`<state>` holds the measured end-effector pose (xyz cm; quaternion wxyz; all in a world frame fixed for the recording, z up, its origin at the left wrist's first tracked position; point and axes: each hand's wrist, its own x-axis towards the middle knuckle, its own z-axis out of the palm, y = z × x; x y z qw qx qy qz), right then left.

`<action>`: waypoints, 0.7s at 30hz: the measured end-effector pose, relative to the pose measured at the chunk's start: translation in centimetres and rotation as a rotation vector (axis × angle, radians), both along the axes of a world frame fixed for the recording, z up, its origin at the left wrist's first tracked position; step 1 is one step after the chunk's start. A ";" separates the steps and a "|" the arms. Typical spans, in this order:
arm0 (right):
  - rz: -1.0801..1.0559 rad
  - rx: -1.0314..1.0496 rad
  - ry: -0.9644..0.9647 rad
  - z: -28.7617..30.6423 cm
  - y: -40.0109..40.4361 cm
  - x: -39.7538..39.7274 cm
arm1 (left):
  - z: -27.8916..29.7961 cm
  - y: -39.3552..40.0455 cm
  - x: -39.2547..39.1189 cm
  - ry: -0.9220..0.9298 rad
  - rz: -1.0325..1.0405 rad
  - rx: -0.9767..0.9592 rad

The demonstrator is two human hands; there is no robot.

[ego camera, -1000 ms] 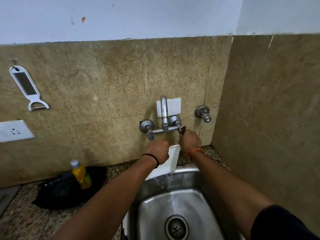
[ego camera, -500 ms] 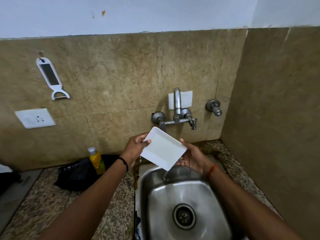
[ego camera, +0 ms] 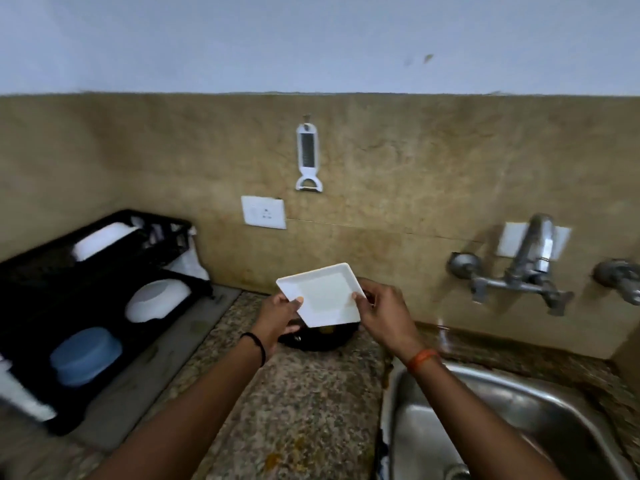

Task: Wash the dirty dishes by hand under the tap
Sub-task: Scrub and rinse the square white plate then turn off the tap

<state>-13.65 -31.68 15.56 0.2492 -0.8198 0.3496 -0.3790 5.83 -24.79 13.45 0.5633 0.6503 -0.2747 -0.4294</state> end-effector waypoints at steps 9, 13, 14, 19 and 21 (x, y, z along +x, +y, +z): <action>0.235 -0.370 0.094 5.8 3.7 20.8 | 4.5 10.7 19.2 -1.000 0.260 0.176; 0.277 -0.433 0.013 8.0 5.8 30.0 | 6.3 14.9 28.1 -1.289 0.347 0.231; 0.288 -0.433 0.018 8.5 6.1 32.1 | 6.5 15.7 30.1 -1.340 0.326 0.291; 0.364 -0.506 0.145 9.7 7.7 42.3 | 6.1 18.7 37.3 -1.285 0.013 0.656; 0.403 -0.567 0.174 9.5 8.2 45.6 | 6.1 18.7 38.6 -1.325 -0.094 0.720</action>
